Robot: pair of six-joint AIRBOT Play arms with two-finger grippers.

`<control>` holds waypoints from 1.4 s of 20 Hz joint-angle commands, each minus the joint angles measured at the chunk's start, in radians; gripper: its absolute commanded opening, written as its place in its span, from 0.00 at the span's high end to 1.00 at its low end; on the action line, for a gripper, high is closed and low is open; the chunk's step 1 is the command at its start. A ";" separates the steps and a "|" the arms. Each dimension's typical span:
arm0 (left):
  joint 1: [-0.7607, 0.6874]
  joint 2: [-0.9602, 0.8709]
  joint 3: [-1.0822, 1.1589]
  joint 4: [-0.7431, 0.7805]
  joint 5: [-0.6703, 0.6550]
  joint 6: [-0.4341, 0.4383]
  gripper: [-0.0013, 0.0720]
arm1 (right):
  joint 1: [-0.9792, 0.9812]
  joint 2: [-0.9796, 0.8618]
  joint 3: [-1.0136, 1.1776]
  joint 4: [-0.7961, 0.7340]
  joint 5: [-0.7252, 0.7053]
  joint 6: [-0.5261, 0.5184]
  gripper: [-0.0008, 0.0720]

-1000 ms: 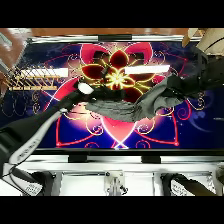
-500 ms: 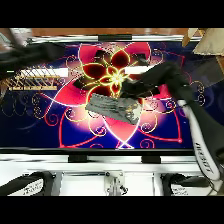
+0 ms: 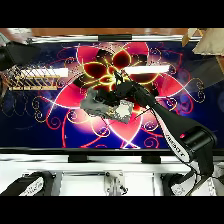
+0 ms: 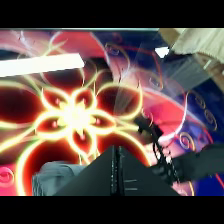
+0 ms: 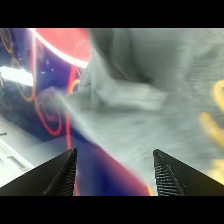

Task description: Fold the shirts.

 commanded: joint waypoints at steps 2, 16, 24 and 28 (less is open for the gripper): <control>0.005 0.009 -0.091 -0.002 -0.023 0.000 0.94 | -0.105 0.062 0.001 -0.109 -0.190 -0.026 0.18; 0.005 0.009 -0.141 -0.003 0.021 0.000 0.94 | -0.295 -0.001 -0.223 0.046 -0.240 -0.159 0.07; 0.005 0.009 -0.141 -0.003 0.022 -0.027 0.94 | -0.375 -0.015 -0.081 0.055 -0.164 -0.341 0.89; 0.005 0.009 -0.141 -0.003 0.020 -0.056 0.94 | -0.488 -0.016 0.114 0.055 0.037 -0.346 0.89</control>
